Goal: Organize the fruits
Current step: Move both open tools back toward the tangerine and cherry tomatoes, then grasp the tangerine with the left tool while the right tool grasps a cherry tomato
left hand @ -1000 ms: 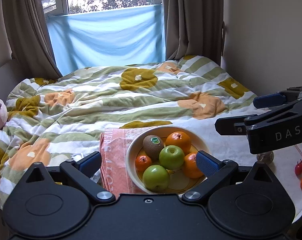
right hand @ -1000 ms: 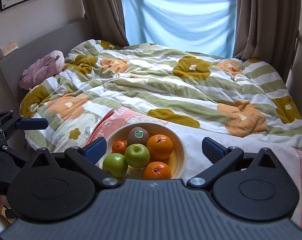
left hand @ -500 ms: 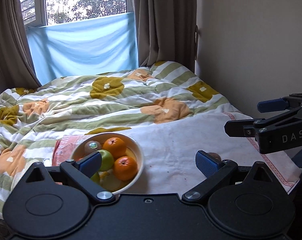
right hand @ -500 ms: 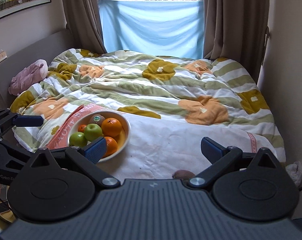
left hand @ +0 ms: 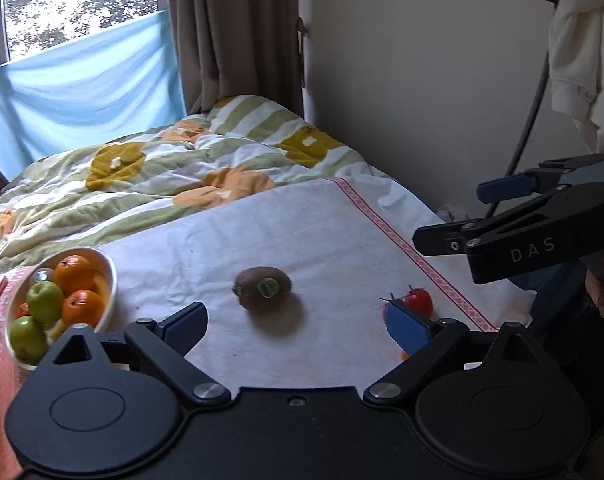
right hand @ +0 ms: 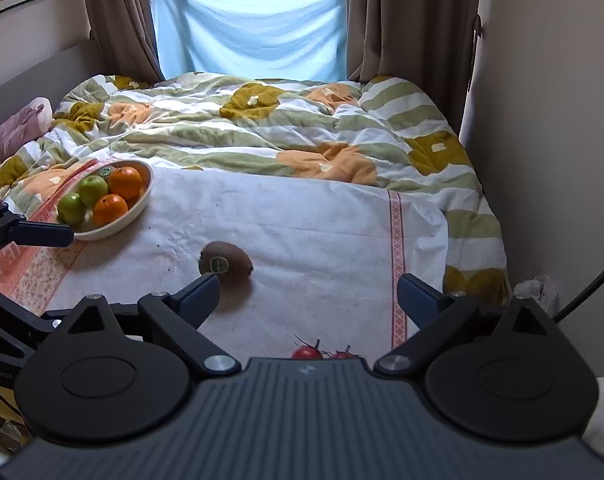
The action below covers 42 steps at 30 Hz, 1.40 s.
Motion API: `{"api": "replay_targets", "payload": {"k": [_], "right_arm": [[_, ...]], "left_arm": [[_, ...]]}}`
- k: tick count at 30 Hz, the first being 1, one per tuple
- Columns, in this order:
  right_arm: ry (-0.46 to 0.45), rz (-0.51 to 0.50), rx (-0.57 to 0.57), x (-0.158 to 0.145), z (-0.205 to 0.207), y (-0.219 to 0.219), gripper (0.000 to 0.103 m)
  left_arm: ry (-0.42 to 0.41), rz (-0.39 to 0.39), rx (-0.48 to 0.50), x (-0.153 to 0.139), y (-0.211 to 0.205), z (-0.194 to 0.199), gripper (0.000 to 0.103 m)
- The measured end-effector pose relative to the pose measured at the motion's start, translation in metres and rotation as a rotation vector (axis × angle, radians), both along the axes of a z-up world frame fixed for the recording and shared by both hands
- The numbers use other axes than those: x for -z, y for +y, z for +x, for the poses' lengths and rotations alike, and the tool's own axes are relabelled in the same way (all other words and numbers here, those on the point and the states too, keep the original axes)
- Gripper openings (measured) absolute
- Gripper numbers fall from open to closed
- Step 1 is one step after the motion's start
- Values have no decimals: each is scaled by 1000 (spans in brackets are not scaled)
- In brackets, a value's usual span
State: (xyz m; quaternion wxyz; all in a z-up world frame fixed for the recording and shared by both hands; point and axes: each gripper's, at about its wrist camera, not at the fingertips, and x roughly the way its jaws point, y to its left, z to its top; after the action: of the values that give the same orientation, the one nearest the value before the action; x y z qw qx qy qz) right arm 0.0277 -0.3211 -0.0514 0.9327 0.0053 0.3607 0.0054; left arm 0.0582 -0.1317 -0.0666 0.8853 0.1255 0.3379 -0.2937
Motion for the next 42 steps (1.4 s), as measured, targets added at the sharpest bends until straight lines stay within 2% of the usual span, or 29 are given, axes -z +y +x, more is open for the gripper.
{"api": "replay_targets", "payload": {"k": [3, 12, 15, 17, 20, 25, 30, 42], "right_arm": [[9, -21, -22, 18, -2, -11, 103], [62, -53, -93, 78, 4, -29, 90], [77, -52, -108, 91, 5, -31, 86], [82, -57, -118, 97, 5, -33, 85], [85, -50, -130, 102, 6, -36, 84], [84, -40, -149, 108, 8, -35, 81], [93, -52, -175, 115, 8, -31, 76], [104, -45, -193, 120, 9, -30, 65]], "left_arm": [[12, 16, 59, 19, -23, -7, 94], [53, 74, 207, 78, -80, -6, 85], [76, 98, 231, 95, -91, -3, 69], [81, 104, 241, 102, -95, -4, 67], [79, 118, 256, 109, -98, -6, 65], [99, 129, 267, 116, -100, -7, 49], [77, 138, 293, 118, -103, -15, 40], [61, 141, 280, 118, -94, -12, 39]]}}
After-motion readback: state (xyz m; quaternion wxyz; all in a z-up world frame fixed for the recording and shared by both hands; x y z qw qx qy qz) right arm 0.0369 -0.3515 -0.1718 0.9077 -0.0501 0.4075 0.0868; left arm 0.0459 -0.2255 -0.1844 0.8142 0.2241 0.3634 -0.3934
